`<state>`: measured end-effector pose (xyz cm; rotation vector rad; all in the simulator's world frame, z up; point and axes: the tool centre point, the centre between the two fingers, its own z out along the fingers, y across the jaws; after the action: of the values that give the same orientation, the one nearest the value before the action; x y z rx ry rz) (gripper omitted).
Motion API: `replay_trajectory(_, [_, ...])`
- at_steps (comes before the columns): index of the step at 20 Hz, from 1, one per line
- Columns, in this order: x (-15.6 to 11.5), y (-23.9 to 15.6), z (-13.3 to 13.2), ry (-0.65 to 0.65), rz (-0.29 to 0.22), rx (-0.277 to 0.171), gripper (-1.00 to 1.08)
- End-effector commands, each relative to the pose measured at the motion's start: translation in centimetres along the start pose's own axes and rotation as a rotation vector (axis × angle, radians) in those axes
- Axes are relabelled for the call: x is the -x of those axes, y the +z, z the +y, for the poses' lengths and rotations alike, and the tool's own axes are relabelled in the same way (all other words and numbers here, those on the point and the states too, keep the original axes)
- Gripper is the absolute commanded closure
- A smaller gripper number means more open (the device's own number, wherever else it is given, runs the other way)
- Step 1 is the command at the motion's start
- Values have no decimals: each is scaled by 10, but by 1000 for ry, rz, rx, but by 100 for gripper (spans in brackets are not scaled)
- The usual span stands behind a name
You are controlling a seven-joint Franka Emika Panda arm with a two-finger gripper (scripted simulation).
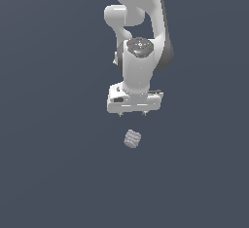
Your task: Pick up the object and move it to a goal position.
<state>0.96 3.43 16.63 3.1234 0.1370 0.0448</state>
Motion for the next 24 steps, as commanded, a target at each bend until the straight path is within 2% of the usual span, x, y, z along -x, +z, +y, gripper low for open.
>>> replay_trajectory(1, [-2, 2, 0, -25, -1, 1, -92])
replay_trajectory(9, [-10, 12, 0, -169, -6, 2, -92])
replay_trajectory(24, [-33, 41, 0, -579, -18, -6, -92])
